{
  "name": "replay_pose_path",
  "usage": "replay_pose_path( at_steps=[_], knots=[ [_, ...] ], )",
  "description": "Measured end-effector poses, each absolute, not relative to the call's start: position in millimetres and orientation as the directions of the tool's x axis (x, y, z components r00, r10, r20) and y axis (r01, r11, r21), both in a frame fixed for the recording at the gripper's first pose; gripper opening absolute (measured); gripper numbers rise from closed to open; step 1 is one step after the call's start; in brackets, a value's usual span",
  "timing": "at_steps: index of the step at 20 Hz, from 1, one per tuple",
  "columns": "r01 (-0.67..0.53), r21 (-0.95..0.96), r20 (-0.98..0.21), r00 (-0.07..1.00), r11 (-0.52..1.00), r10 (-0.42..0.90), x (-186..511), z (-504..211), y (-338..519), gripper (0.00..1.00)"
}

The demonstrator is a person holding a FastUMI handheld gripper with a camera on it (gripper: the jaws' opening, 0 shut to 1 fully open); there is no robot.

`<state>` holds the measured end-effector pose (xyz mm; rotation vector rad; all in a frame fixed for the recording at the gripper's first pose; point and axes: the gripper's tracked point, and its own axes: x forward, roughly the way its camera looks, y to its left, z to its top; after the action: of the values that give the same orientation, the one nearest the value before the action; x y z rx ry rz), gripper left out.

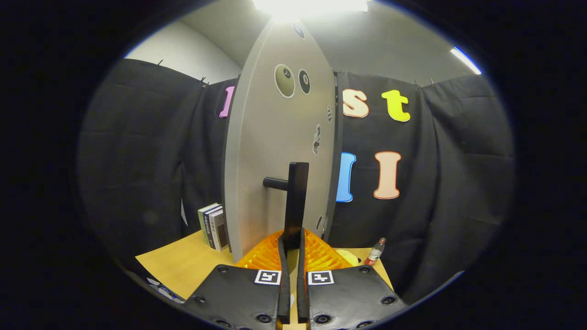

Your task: Open the shoe cabinet door, grab the shoes and put them into the shoe cabinet, then close the shoe cabinet door.

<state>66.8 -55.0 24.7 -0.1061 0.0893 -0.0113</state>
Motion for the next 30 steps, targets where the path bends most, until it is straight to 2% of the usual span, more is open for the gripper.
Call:
replay_pose_path(
  at_steps=[7, 10, 12, 16, 21, 24, 25, 30],
  knots=[
    [0.053, -0.121, -0.07, 0.996, 0.991, -0.062, 63.6, 27.1, -93.6, 0.07],
    [0.034, -0.017, -0.063, 0.997, 0.999, -0.035, 65.1, 24.8, -92.2, 0.02],
    [-0.04, 0.04, -0.056, 0.997, 0.998, 0.043, 64.8, 26.4, -71.3, 0.07],
    [-0.002, -0.031, -0.054, 0.999, 1.0, 0.0, 60.4, 24.6, -94.6, 0.11],
    [0.082, 0.002, -0.053, 0.995, 0.997, -0.082, 51.0, 18.4, -98.8, 0.66],
    [0.135, -0.03, -0.097, 0.986, 0.99, -0.138, 30.7, 15.7, -109.9, 0.88],
    [0.155, -0.036, -0.095, 0.983, 0.987, -0.158, 24.9, 17.7, -110.6, 0.98],
    [0.156, -0.058, -0.113, 0.98, 0.986, -0.162, 12.3, 14.4, -87.5, 0.98]
  ],
)
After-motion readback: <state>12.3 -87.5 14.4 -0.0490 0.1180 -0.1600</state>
